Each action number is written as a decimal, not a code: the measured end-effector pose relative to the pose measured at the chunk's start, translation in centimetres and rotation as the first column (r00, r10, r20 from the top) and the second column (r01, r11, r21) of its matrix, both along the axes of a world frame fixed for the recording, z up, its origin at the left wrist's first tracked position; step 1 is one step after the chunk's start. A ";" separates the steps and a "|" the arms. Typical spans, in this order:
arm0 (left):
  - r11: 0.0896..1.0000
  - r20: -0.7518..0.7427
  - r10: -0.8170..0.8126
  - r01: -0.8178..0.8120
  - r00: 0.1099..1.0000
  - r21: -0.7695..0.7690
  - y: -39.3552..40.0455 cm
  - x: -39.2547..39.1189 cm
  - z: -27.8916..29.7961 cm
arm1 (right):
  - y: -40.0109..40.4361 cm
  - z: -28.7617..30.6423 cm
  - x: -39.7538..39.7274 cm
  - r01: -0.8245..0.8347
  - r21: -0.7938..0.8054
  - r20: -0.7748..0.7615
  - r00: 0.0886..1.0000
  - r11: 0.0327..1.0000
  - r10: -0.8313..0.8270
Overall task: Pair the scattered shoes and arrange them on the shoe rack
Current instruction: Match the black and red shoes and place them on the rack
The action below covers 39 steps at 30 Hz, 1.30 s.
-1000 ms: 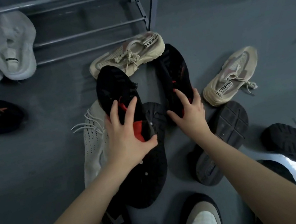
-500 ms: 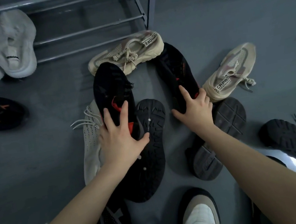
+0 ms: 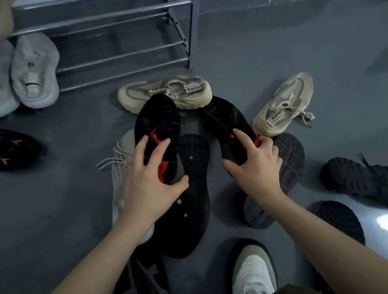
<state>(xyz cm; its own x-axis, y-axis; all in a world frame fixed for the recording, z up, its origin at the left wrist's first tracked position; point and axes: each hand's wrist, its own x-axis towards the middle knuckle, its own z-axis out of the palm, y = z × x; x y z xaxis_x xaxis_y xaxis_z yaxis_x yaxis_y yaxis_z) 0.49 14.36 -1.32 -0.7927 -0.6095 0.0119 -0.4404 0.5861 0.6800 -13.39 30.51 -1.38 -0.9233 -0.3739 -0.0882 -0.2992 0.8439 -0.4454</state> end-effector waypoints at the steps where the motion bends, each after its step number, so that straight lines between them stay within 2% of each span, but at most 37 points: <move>1: 0.999 0.000 -0.025 0.025 1.000 -0.021 0.2 0.1 0.2 | 0.5 0.2 0.3 -0.006 0.011 -0.018 1.000 1.000 0.006; 7: 0.984 -0.018 -0.132 0.129 0.991 -0.125 1.8 -0.6 0.9 | 3.4 1.1 1.9 0.063 -0.039 -0.053 0.996 0.997 -0.065; 11: 0.984 -0.037 -0.138 0.133 0.990 -0.116 2.7 -1.7 1.4 | 4.5 1.7 2.6 0.120 -0.197 -0.046 0.990 0.973 -0.131; 14: 0.983 -0.065 -0.146 0.137 0.987 -0.124 2.9 -1.8 1.5 | 4.4 2.2 2.8 0.068 -0.304 -0.040 0.996 0.950 -0.084; 21: 0.994 -0.101 -0.066 0.056 0.993 -0.095 0.3 2.0 2.3 | 1.3 1.8 4.7 -0.099 -0.347 -0.103 0.992 0.932 0.067; 26: 0.992 -0.062 0.057 -0.064 0.996 -0.110 -2.3 7.0 2.6 | -2.5 1.1 7.2 -0.231 -0.307 -0.085 0.973 0.923 0.215; 32: 0.983 0.095 0.174 -0.167 0.980 -0.074 -5.1 11.5 1.1 | -8.1 -0.8 10.9 -0.383 -0.155 0.015 0.921 0.911 0.390; 36: 0.990 0.233 0.129 -0.139 0.964 0.027 -6.5 12.4 -0.8 | -10.0 -1.8 11.8 -0.433 -0.040 0.057 0.899 0.900 0.435; 39: 0.987 0.254 0.095 -0.124 0.962 0.099 -6.4 12.9 -2.2 | -10.0 -2.3 11.8 -0.460 0.010 0.080 0.885 0.888 0.458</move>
<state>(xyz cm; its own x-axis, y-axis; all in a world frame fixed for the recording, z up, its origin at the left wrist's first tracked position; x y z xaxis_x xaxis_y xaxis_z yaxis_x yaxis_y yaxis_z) 13.43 7.95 -3.52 -0.6902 -0.6789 -0.2504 -0.6608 0.4503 0.6005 -1.64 20.51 -3.67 -0.6394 -0.7509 -0.1653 -0.6241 0.6324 -0.4589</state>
